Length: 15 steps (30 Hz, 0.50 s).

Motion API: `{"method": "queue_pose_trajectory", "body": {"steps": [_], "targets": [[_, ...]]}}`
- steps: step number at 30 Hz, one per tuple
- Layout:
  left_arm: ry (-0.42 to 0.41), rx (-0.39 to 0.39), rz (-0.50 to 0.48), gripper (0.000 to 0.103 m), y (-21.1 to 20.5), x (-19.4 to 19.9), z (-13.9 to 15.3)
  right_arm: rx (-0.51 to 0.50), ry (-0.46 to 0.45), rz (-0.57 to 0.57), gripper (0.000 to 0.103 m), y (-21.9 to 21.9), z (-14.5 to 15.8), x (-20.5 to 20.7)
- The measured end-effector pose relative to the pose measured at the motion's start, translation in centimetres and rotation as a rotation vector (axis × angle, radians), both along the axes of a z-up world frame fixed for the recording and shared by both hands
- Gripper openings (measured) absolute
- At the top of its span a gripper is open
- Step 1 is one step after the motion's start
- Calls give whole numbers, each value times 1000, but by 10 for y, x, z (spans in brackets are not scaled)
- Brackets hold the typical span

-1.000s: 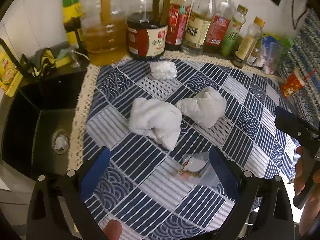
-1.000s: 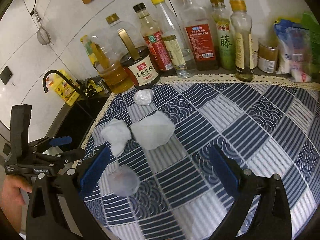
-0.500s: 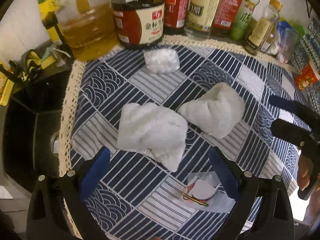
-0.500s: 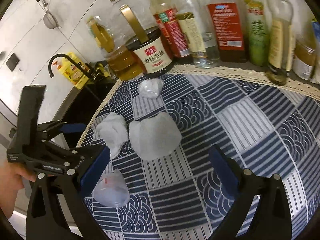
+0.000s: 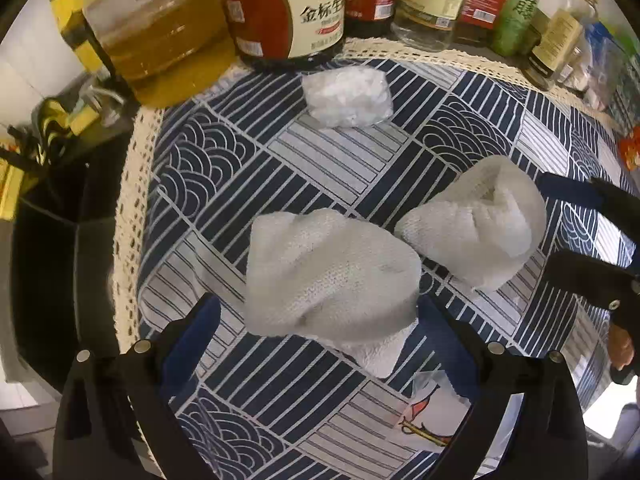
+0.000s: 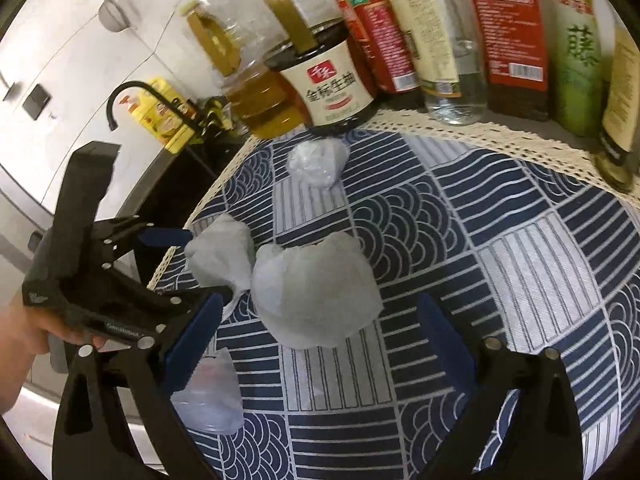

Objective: Collect trash

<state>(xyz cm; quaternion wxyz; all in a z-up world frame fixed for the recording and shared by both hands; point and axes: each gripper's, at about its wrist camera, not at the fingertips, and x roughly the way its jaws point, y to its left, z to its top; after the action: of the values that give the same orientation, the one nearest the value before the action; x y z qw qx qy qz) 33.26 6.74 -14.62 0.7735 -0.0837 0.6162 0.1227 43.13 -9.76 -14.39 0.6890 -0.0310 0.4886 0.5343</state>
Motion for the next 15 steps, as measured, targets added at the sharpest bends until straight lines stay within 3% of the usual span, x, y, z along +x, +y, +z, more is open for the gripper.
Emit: {"method": "queue_pose_trajectory", "body": {"steps": [3, 5, 15], "targets": [[1, -4, 16, 95, 4, 3, -2, -9, 7, 18, 89, 4, -5, 2], [1, -12, 22, 95, 5, 4, -2, -12, 4, 28, 76, 7, -7, 2], [22, -18, -15, 68, -1, 13, -7, -30, -18, 65, 43, 17, -12, 1]]}}
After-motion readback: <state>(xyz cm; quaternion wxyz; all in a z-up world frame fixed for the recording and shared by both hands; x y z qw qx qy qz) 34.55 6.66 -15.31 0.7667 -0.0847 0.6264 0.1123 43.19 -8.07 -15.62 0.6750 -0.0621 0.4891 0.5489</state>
